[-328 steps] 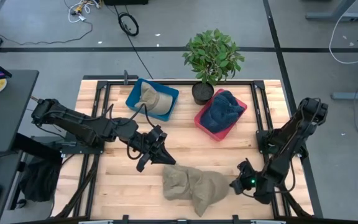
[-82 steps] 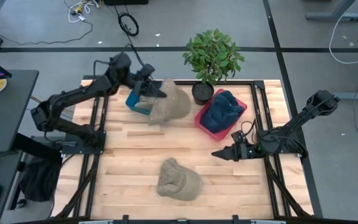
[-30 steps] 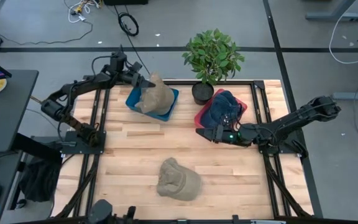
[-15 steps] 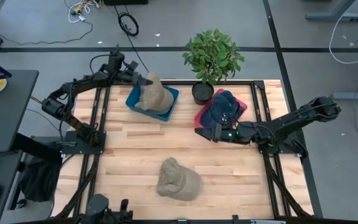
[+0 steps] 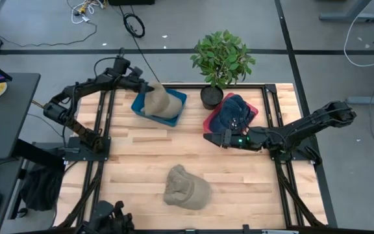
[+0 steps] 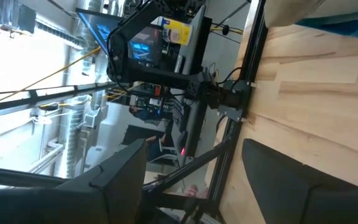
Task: Pick & Place hat
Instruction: Put the right brown cap into the blue bin
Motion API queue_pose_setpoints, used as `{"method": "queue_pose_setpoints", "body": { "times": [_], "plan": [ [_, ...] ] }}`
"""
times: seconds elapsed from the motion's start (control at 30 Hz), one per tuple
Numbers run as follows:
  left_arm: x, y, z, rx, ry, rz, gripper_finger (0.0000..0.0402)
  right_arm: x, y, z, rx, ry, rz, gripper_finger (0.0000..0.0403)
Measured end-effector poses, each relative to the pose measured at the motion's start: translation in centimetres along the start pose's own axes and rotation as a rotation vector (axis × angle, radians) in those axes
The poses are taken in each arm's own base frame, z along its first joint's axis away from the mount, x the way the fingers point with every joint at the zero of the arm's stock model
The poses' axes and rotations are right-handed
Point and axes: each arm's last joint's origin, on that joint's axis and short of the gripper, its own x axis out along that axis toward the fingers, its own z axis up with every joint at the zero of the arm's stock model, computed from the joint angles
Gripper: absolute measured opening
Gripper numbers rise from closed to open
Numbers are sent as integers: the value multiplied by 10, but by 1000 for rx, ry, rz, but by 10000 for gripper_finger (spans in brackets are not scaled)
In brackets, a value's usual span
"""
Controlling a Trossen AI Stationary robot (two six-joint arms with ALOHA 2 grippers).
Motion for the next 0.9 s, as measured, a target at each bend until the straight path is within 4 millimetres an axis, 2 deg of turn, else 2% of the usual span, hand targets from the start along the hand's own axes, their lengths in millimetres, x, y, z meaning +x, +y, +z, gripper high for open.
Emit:
{"method": "queue_pose_setpoints", "body": {
  "times": [0.2,0.4,0.67,0.77,0.9],
  "plan": [
    [-6,10,0,16,-10,128,6,0,0,0,6,0,0,267],
    [-8,12,0,28,-11,136,20,0,0,0,6,0,0,267],
    [-8,12,-10,-3,75,137,25,0,0,0,2,-1,0,267],
    [-8,12,-10,4,77,135,47,0,0,0,2,-1,0,267],
    [-8,12,-10,26,80,154,104,0,0,0,2,-1,0,267]
  ]
}}
